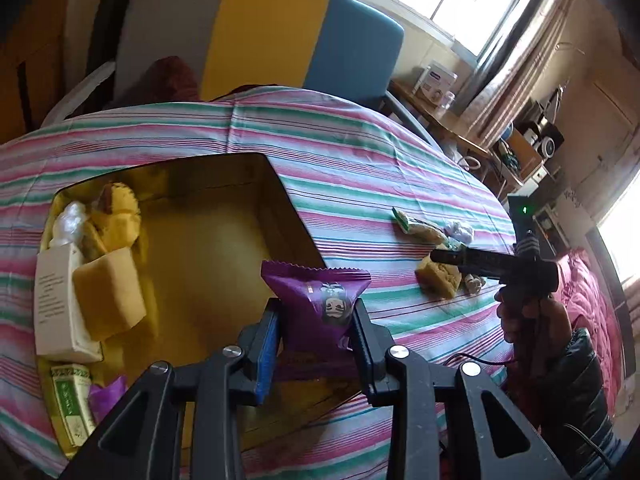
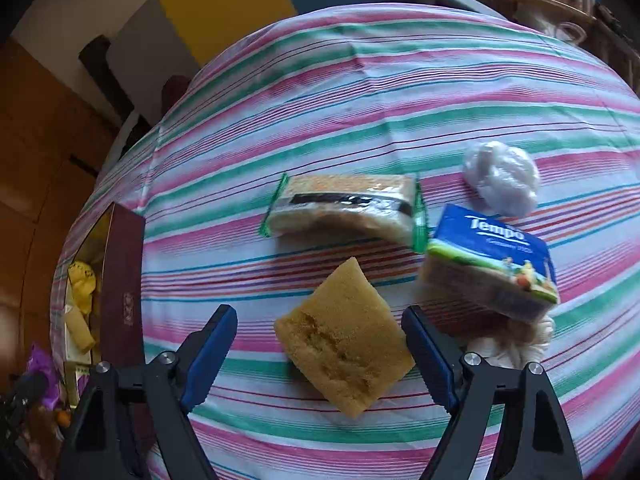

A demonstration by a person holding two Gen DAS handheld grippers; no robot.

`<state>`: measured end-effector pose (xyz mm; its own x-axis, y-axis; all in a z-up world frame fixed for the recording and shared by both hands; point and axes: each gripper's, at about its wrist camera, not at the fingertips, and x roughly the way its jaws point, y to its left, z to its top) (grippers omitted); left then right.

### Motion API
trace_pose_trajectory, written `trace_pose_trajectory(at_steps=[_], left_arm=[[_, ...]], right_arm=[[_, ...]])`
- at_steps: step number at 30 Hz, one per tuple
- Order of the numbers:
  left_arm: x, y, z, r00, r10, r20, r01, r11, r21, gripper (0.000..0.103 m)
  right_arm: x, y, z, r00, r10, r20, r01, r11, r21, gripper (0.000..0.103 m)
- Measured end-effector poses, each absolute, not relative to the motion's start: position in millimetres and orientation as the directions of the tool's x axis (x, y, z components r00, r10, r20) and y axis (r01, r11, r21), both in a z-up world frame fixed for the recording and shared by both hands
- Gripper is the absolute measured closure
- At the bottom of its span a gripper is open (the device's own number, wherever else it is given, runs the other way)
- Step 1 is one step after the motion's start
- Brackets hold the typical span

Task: Organize objects
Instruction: 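Carry the purple packet toward the tray while the right tool grasps the second yellow sponge, then lower the purple packet into the tray and open the left tool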

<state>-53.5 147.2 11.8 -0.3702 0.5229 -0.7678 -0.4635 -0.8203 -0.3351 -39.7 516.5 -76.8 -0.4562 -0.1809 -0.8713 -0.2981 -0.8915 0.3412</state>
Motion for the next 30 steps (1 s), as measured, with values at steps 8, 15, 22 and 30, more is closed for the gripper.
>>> trace_pose_trajectory(at_steps=[8,15,22,30], left_arm=[[-56,60,23,-0.466,0.485,-0.740,-0.308,-0.873,-0.378,0.070],[-54,-16,26,-0.553,0.411,-0.724,-0.151,-0.905,-0.398,0.070],[-55,-7,7,-0.509,0.431,-0.745,-0.176,-0.899,-0.400,0.070],[-67,40,-22,-0.410,0.461,-0.787,-0.241,-0.887,-0.393,0.070]], right_arm=[[-43,501,-82,-0.406,-0.097,-0.909,-0.252,-0.944,0.213,0.019],[-45,491,-89,-0.361,0.014,-0.932,-0.219,-0.973,0.070,0.031],[-42,494,-90,-0.362,0.048,-0.931,-0.217,-0.976,0.034,0.040],[-42,494,-92,-0.364,0.053,-0.930,-0.218,-0.975,0.030,0.040]])
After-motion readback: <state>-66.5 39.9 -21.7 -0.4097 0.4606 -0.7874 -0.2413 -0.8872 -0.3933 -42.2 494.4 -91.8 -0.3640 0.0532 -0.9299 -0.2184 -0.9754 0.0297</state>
